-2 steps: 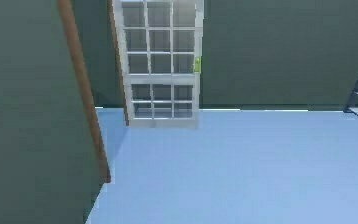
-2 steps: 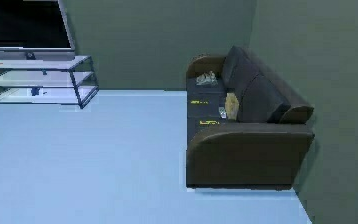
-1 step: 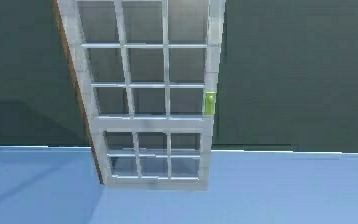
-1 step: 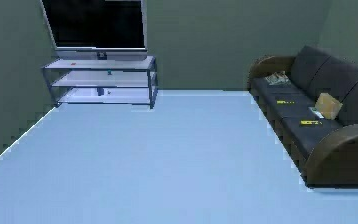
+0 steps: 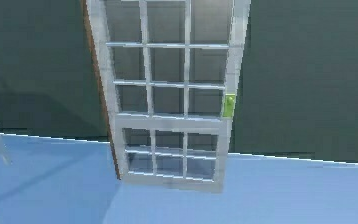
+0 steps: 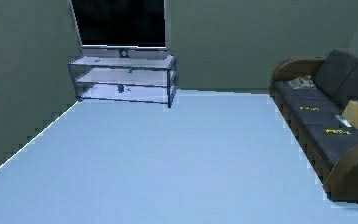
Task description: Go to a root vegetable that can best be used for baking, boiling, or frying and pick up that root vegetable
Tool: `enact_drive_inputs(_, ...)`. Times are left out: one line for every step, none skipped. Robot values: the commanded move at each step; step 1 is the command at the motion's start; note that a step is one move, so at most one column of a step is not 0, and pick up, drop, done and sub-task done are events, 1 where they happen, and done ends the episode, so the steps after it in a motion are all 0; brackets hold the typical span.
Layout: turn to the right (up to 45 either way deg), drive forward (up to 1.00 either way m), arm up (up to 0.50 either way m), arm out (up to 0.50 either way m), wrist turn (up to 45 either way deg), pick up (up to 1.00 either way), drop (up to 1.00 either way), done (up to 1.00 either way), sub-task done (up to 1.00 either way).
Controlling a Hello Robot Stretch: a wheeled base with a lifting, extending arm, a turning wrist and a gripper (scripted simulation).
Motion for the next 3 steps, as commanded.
enact_drive_inputs(0.0, 0.45, 0.00, 0.00, 0.0, 0.00, 0.00, 0.00, 0.00)
enact_drive_inputs(-45.0, 0.00, 0.00, 0.00, 0.0, 0.00, 0.00, 0.00, 0.00)
enact_drive_inputs(-9.0, 0.00, 0.00, 0.00, 0.0, 0.00, 0.00, 0.00, 0.00)
